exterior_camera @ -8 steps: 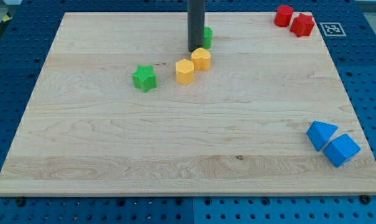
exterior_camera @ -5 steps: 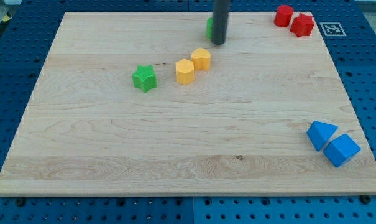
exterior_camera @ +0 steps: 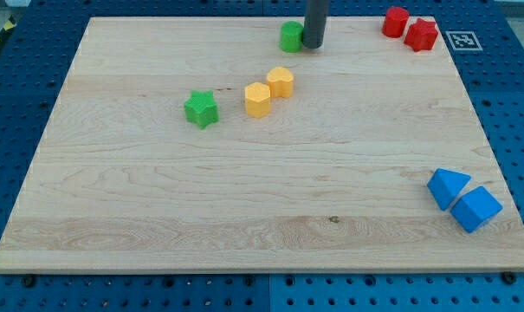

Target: Place the green circle diagonally top left to the yellow heart

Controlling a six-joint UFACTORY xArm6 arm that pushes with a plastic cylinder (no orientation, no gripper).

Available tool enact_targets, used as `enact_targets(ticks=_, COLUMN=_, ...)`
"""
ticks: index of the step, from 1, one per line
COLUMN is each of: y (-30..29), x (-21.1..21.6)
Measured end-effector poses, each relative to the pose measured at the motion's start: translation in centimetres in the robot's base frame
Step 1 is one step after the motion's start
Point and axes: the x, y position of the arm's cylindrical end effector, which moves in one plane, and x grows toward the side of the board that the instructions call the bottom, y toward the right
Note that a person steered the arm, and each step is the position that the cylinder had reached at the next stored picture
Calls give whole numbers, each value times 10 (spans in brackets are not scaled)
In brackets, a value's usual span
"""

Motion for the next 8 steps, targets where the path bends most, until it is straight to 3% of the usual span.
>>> enact_targets(ticks=2, y=-2, x=19)
enact_targets(ticks=8, y=-74, x=-19)
